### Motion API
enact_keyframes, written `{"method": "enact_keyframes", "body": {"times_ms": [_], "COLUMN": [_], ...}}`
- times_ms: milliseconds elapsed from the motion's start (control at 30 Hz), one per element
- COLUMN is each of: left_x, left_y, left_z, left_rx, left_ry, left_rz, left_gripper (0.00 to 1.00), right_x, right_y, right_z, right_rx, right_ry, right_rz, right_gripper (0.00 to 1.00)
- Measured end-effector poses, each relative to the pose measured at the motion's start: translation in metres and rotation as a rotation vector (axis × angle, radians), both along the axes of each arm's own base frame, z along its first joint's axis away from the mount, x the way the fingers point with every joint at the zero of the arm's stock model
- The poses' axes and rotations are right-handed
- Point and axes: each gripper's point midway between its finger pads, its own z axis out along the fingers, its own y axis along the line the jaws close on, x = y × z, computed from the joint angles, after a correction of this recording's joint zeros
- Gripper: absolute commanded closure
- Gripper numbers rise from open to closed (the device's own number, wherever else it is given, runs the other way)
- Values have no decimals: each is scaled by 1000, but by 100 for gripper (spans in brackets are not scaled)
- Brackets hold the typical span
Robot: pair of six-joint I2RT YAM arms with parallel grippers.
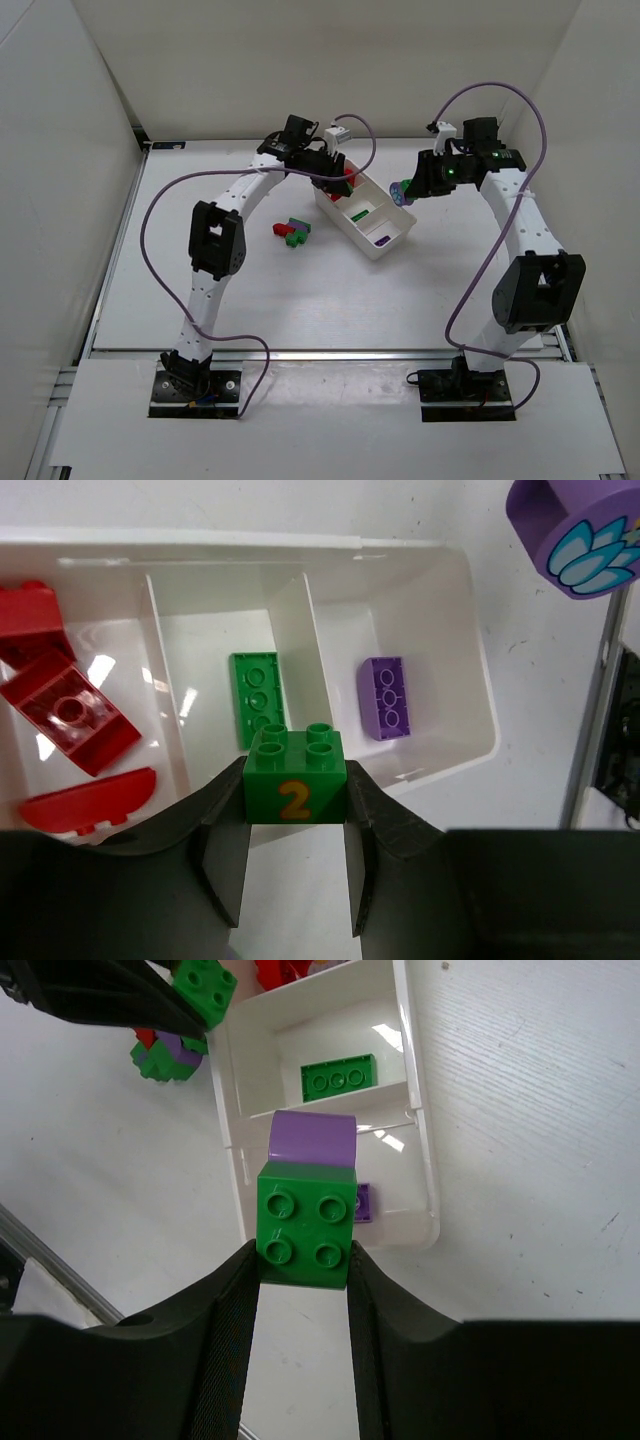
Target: Sort the legos into containers by color
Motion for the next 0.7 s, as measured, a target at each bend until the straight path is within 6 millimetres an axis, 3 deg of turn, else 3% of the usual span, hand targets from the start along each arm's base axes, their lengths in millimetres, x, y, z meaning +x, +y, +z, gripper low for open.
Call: {"method": "enact_keyframes", "body": {"times_ms": [200, 367, 567, 633, 667, 700], "left_x": [-6, -8, -8, -8, -9, -10], "left_y": [-3, 2, -1, -4, -5, -6], "left_z": [-10, -26, -32, -36, -41, -44], "left_rx": [46, 104, 126, 131, 136, 139], "left_ry": [65, 91, 87, 90, 97, 102], "left_rz": [57, 99, 108, 105, 103, 101], "left_gripper": [89, 81, 76, 68, 54, 47], "right_x": [2, 6, 10, 11, 11, 11], "right_y": [1, 1, 0, 0, 0, 0], "right_z": [1, 5, 7, 8, 7, 7], "right_rx": [17, 29, 27, 26, 24, 23], "right_ry": [-20, -37, -53, -59, -59, -59], "right_rz": [-24, -44, -54, -55, -57, -58], "right_gripper": [100, 100, 100, 100, 100, 100]}}
